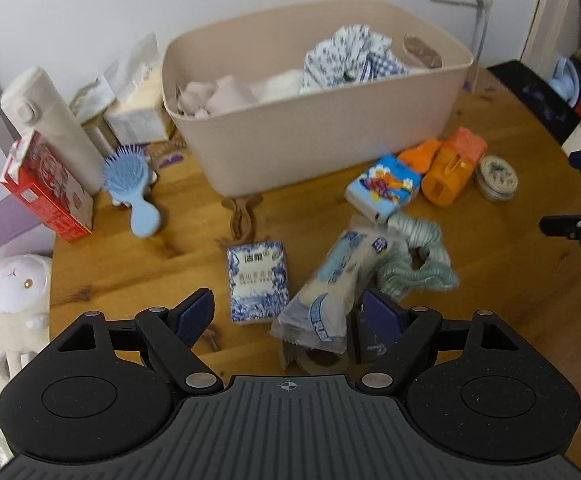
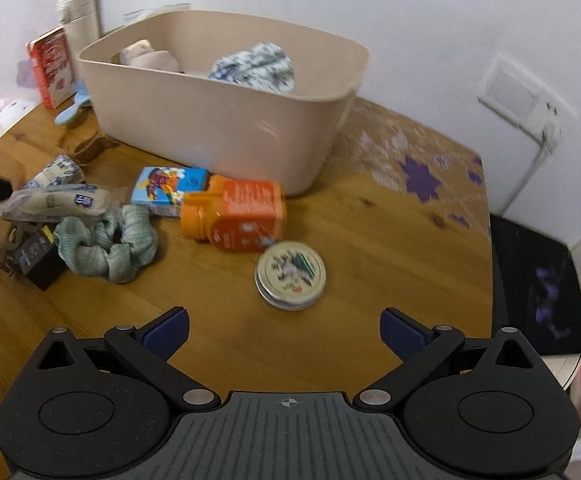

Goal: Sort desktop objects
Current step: 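Grasp the white bread bag with the left tool while the right tool grasps the round tin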

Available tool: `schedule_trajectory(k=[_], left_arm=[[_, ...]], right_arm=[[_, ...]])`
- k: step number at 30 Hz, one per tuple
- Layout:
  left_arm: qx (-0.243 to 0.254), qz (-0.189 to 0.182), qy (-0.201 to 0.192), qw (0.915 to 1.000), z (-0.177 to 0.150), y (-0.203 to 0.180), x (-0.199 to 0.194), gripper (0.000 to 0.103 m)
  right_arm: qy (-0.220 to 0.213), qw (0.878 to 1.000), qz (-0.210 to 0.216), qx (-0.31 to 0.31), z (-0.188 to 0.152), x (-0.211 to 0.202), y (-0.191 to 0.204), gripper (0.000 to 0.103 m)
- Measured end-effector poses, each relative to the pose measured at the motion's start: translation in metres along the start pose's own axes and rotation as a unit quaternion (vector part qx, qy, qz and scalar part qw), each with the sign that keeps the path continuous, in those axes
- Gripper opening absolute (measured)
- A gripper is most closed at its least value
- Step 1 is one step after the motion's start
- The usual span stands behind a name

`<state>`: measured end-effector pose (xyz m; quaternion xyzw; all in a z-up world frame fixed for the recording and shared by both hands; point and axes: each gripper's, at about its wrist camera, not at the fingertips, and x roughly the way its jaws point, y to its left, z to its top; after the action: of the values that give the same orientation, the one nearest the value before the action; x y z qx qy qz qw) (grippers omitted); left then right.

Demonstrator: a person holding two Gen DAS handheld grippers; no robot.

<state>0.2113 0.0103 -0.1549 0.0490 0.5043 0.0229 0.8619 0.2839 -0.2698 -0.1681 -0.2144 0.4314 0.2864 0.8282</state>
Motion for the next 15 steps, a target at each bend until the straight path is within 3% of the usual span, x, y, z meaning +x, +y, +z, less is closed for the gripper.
schedule_trajectory(k=[4, 15], left_arm=[[0.001, -0.002, 0.015, 0.9999, 0.001, 0.002, 0.008, 0.083], [-0.008, -0.017, 0.044, 0.9988, 0.010, 0.000, 0.032, 0.083]], right_arm=[[0.008, 1.000, 0.016, 0.021, -0.008, 0.007, -0.007, 0.103], [0.024, 0.999, 0.013, 0.025, -0.014, 0.036, -0.014, 0.103]])
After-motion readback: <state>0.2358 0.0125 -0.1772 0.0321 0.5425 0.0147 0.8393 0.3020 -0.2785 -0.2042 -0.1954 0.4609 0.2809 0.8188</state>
